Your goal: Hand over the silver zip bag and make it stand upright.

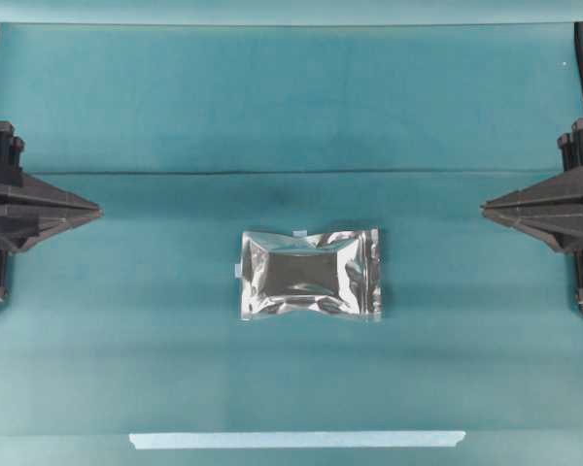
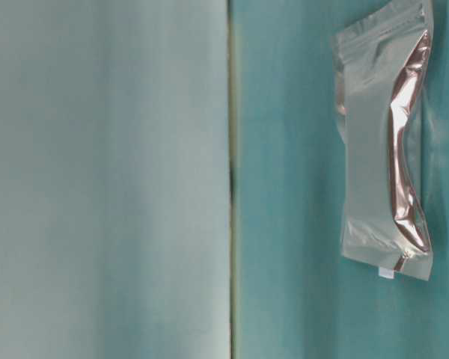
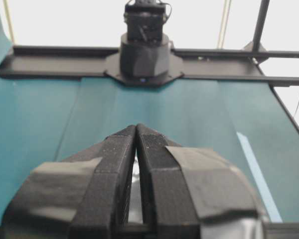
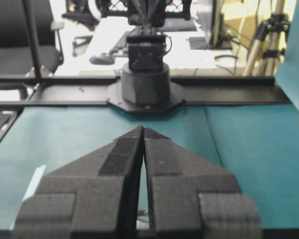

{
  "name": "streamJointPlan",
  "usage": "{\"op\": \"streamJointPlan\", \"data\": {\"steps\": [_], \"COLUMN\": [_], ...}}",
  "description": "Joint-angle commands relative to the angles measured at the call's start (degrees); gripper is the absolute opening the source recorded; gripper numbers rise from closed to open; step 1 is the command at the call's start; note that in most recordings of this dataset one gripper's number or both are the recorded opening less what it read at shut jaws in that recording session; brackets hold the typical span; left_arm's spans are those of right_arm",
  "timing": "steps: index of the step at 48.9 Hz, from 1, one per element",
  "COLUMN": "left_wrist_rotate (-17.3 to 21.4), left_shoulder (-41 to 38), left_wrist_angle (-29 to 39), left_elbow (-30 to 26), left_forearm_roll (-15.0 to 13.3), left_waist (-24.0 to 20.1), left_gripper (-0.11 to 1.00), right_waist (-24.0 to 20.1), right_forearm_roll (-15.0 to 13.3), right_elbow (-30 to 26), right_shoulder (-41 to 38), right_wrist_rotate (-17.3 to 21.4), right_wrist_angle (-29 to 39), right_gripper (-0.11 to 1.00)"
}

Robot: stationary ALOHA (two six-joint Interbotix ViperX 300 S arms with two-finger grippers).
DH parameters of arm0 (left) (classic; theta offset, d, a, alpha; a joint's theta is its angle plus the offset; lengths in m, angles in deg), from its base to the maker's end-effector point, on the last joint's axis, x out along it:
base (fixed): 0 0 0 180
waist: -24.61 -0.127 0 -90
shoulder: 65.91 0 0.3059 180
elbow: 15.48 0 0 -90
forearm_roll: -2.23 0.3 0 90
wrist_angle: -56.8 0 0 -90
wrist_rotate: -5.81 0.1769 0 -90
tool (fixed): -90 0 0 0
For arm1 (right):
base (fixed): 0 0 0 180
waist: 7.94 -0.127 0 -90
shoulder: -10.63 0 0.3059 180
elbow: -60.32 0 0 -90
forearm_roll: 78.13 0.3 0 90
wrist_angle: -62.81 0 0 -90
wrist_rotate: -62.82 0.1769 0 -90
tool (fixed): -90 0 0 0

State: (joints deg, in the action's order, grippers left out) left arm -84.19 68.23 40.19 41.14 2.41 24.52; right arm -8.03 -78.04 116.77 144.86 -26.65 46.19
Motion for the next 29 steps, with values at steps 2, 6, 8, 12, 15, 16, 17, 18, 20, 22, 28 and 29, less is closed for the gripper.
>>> {"op": "streamJointPlan", "data": {"steps": [2,6,8,12,15,16,17,18,20,22,28,29], "left_wrist_rotate": [-0.4,0.0,0.2,0.4,0.1,-0.1,-0.2,-0.2,-0.2,-0.1,0.0,0.0], "left_shoulder": [-2.3,-2.0,-1.5,-0.4,0.3,0.4,0.4,0.4,0.4,0.4,0.2,0.2], "left_wrist_angle": [0.9,1.8,2.5,4.7,6.9,7.3,7.6,7.9,8.2,8.2,8.7,9.0], "left_elbow": [-3.1,-4.6,-5.2,-5.9,-5.9,-5.9,-6.0,-6.0,-6.2,-6.6,-7.6,-7.7], "left_forearm_roll": [0.4,0.4,0.4,0.4,0.4,0.4,0.4,0.4,0.4,0.4,0.4,0.4], "left_waist": [0.0,0.1,0.1,0.0,0.0,0.0,0.1,0.2,0.4,0.6,0.6,0.6], "left_gripper": [0.14,0.03,0.00,0.00,0.00,0.00,0.00,0.00,0.00,0.00,0.00,0.00], "right_waist": [-0.1,0.3,0.5,0.5,0.4,0.4,0.4,0.4,0.4,0.4,0.4,0.5], "right_forearm_roll": [0.3,0.3,0.3,0.4,0.6,0.9,1.2,1.6,3.3,5.4,10.6,11.2], "right_elbow": [-1.1,-1.1,-1.5,-2.3,-2.9,-3.0,-3.3,-3.4,-4.0,-4.4,-4.8,-4.8], "right_shoulder": [-0.6,-0.1,0.0,0.0,-0.4,-0.7,-1.0,-1.3,-2.5,-3.5,-7.5,-8.3], "right_wrist_rotate": [0.3,0.7,1.2,2.7,4.7,5.7,6.9,8.2,12.0,15.8,28.3,30.3], "right_wrist_angle": [-0.3,0.7,1.3,3.3,5.2,5.9,6.6,7.5,9.4,10.9,14.2,14.6], "right_gripper": [0.09,0.01,0.00,0.00,0.00,0.00,0.00,0.00,0.00,0.00,0.00,0.00]}}
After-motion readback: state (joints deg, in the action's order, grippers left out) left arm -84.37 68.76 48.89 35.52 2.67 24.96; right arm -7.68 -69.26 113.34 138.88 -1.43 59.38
